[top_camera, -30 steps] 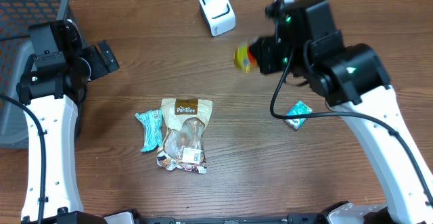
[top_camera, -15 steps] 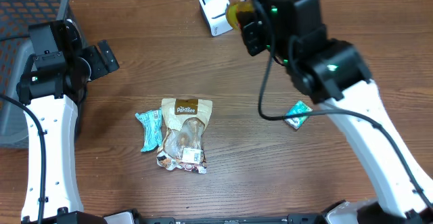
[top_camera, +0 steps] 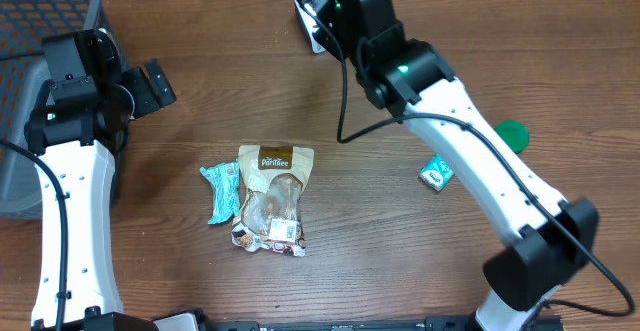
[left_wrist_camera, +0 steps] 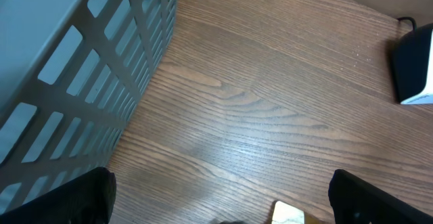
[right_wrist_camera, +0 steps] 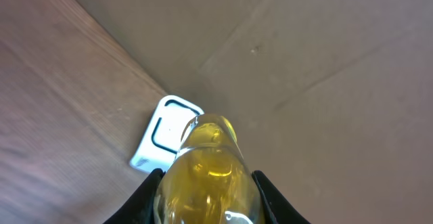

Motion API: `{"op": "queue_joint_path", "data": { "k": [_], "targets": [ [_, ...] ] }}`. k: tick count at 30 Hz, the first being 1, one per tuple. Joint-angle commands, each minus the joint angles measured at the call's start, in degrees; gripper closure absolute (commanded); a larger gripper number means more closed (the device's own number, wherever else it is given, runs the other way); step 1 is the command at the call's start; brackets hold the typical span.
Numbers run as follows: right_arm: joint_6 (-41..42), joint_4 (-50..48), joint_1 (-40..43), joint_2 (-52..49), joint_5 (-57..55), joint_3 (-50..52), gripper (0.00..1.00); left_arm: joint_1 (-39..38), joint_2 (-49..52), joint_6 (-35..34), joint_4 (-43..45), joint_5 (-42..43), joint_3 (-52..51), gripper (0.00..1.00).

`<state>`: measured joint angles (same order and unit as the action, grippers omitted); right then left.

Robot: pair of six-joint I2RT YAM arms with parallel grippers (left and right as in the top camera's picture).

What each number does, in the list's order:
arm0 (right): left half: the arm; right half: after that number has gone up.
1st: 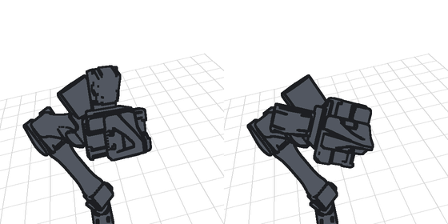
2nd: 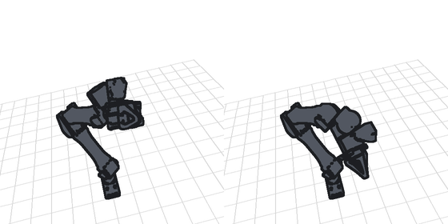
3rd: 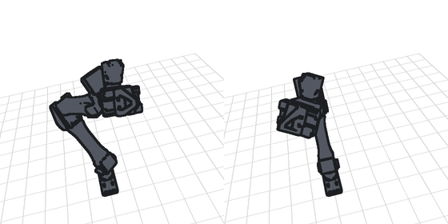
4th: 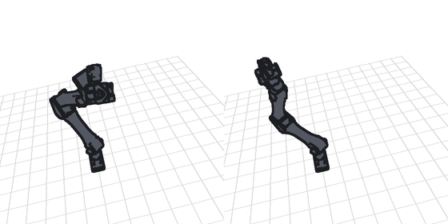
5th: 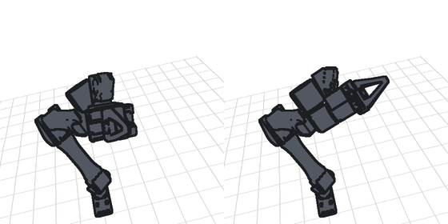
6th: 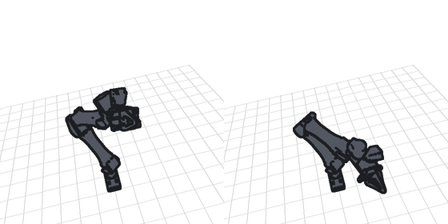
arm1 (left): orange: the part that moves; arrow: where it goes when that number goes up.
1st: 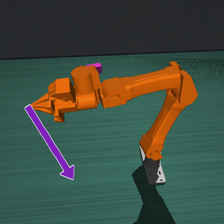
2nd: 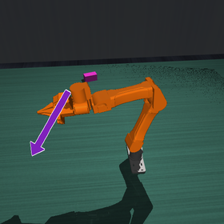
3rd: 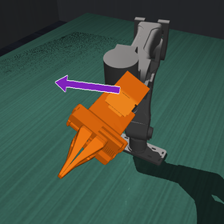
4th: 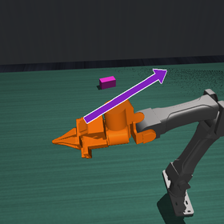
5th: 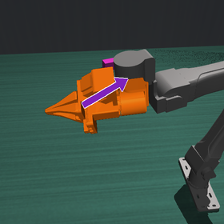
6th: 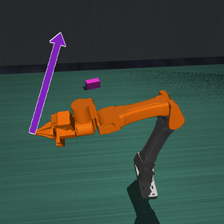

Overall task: Scan the item barcode
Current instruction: 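Raise the bottle and hold its side against the white scanner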

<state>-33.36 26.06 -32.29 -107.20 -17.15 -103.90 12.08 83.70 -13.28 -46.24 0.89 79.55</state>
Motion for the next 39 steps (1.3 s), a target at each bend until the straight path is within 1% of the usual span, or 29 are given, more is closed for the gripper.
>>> {"op": "queue_joint_path", "data": {
  "k": [1, 3, 6, 14, 24, 33, 37, 39],
  "targets": [
    [-4.9, -5.9, -0.2, -2.0, -3.3, -1.3, 0.96, -0.1, -0.3, 1.1, 0.0, 0.0, 1.3, 0.0],
    [-6.3, -10.7, -0.2, -4.5, -4.5, -1.2, 0.96, -0.1, -0.3, 1.1, 0.0, 0.0, 1.3, 0.0],
    [-9.3, -13.9, -0.2, -6.9, -4.5, -1.2, 0.96, -0.1, -0.3, 1.1, 0.0, 0.0, 1.3, 0.01],
    [-21.3, -25.0, -0.2, -14.1, -4.5, -1.2, 0.96, -0.1, -0.3, 1.1, 0.0, 0.0, 1.3, 0.01],
    [-21.6, -39.0, 1.2, -21.3, -4.2, -1.2, 0.96, -0.1, -0.3, 1.1, 0.0, 0.0, 1.3, 0.01],
    [-21.3, -44.4, 3.8, -26.4, -3.5, -1.2, 0.96, -0.1, -0.3, 1.1, 0.0, 0.0, 1.3, 0.0],
    [-18.0, -44.5, 5.0, -26.4, -3.1, -1.2, 0.96, -0.1, -0.3, 1.1, 0.0, 0.0, 1.3, 0.0],
    [-13.7, -45.2, 5.4, -26.4, -3.2, -1.2, 0.96, -0.1, -0.3, 1.1, 0.0, 0.0, 1.3, 0.01]
  ]
}}
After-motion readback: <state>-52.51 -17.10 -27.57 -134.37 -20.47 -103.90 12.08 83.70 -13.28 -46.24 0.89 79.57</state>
